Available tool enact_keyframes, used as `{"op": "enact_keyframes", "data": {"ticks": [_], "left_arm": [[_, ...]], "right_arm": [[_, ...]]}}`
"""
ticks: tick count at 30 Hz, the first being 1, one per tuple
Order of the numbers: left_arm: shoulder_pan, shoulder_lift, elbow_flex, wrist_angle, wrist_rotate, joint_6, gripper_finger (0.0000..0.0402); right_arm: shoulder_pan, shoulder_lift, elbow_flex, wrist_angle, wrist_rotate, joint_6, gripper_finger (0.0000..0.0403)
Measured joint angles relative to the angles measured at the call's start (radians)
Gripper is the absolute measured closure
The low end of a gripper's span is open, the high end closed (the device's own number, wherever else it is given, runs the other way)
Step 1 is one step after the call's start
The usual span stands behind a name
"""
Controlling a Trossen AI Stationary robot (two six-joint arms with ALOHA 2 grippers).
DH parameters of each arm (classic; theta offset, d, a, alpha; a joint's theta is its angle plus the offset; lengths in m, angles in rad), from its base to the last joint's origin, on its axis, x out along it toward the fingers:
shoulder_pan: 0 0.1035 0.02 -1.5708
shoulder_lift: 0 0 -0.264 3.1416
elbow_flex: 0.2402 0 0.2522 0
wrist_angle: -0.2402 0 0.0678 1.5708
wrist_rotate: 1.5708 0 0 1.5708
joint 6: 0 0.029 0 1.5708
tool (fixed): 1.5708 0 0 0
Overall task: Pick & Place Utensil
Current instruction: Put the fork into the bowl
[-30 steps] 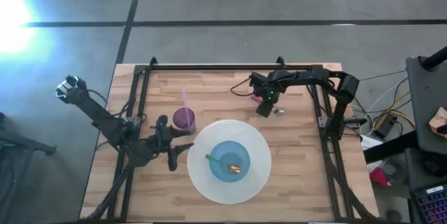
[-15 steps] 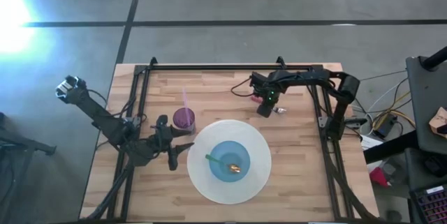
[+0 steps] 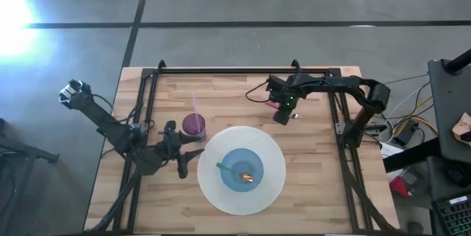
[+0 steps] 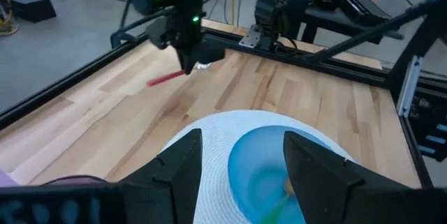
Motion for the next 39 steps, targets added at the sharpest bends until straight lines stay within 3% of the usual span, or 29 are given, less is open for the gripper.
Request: {"op": "enact_keyframes", "data": {"ticks": [11,19,30,39], "left_arm": [[0.002,0.002,0.0,-0.003,-0.003,-0.17,0.0209],[0.003,0.028,0.0,-0.003,0.023,-0.287,0.0209],[0.004,0.096,0.0,0.091,0.019,-0.292,0.0209],[0.005,0.208,0.0,0.378,0.009,-0.153,0.0209]], "right_arm": [[0.244,-0.25,0.002,-0.008,0.008,0.142,0.0375],[0.505,-0.398,0.003,0.101,0.152,0.298,0.0375],[0.769,-0.367,0.011,0.385,0.374,0.31,0.0375],[0.866,-0.246,0.011,0.647,0.527,0.257,0.0375]]}}
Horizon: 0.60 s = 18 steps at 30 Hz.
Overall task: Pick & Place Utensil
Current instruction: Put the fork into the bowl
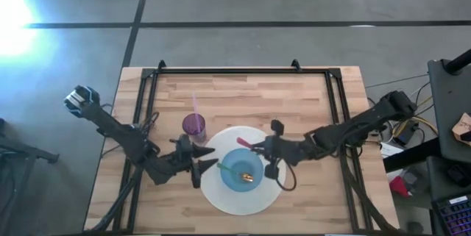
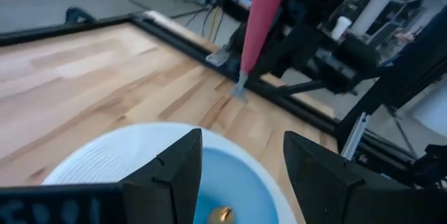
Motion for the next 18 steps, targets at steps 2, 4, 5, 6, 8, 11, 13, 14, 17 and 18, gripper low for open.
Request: {"op": "enact_keyframes", "data": {"ticks": [2,4,5,6,8,11,13,14,17,18], "left_arm": [[0.002,0.028,0.0,0.081,-0.005,0.047,0.0209],[0.002,0.053,0.0,0.155,-0.011,0.094,0.0209],[0.004,0.065,0.0,0.193,-0.012,0.118,0.0209],[0.005,0.076,0.0,0.23,-0.012,0.141,0.0209],[0.006,0.096,0.0,0.289,-0.012,0.185,0.0209],[0.015,0.118,0.0,0.346,-0.012,0.215,0.0209],[0.027,0.129,0.0,0.375,-0.012,0.216,0.0209],[0.035,0.134,0.0,0.384,-0.012,0.215,0.0209],[0.065,0.15,0.0,0.41,-0.012,0.215,0.0209],[0.076,0.155,0.0,0.423,-0.012,0.215,0.0209]], "right_arm": [[0.016,0.025,0.0,0.062,0.039,-0.01,0.0375],[0.027,0.051,0.0,0.121,0.073,-0.02,0.0375],[0.031,0.062,0.0,0.145,0.086,-0.022,0.0375],[0.034,0.073,0.0,0.168,0.092,-0.022,0.0375],[0.034,0.094,0.0,0.216,0.11,-0.022,0.0375],[0.033,0.124,0.001,0.261,0.113,-0.034,0.0375],[0.033,0.143,0.014,0.265,0.112,-0.041,0.0375],[0.034,0.153,0.025,0.269,0.112,-0.042,0.0375],[0.034,0.185,0.062,0.27,0.111,-0.06,0.0375],[0.034,0.196,0.076,0.274,0.11,-0.07,0.0375]]}}
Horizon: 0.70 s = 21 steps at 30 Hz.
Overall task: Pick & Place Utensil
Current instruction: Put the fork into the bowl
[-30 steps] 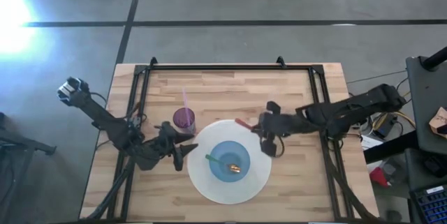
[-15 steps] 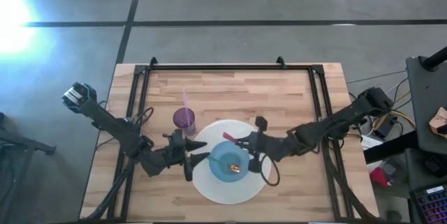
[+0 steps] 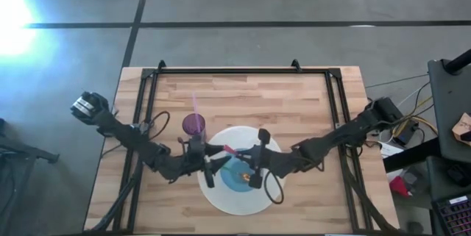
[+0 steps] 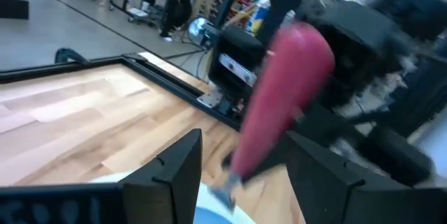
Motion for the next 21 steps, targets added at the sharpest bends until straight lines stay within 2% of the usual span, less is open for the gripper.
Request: {"op": "enact_keyframes", "data": {"ticks": [7,15,18,21], "left_arm": [[0.04,0.01,0.0,0.016,0.013,0.009,0.0209],[0.044,0.006,0.0,0.068,0.008,0.074,0.0214],[0.045,0.005,0.0,0.071,0.008,0.089,0.0237],[0.048,0.004,0.0,0.071,0.009,0.105,0.0276]], "right_arm": [[-0.001,0.055,0.08,-0.056,0.03,-0.024,0.0375],[-0.001,0.059,0.094,-0.071,0.055,-0.017,0.0375],[-0.001,0.059,0.093,-0.074,0.056,-0.011,0.0375],[-0.001,0.06,0.093,-0.079,0.057,-0.008,0.0375]]}}
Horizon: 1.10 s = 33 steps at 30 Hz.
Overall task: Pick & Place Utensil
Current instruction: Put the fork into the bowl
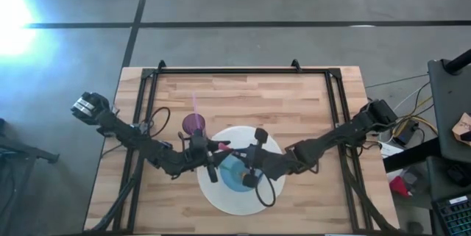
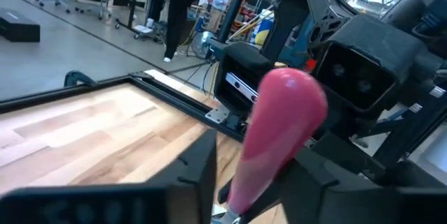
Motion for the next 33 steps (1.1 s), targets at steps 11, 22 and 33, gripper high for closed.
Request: {"op": "enact_keyframes", "data": {"ticks": [11,22,33], "left_arm": [[0.0,0.0,0.0,-0.005,0.013,0.033,0.038],[0.0,-0.001,0.0,-0.035,0.036,-0.022,0.038],[-0.042,0.1,-0.001,-0.034,-0.171,-0.211,0.038]], "right_arm": [[-0.001,-0.001,0.001,-0.032,-0.002,-0.005,0.0383],[0.002,-0.02,0.037,-0.189,-0.052,0.034,0.0352],[0.04,-0.091,0.163,-0.627,-0.063,0.111,0.0267]]}}
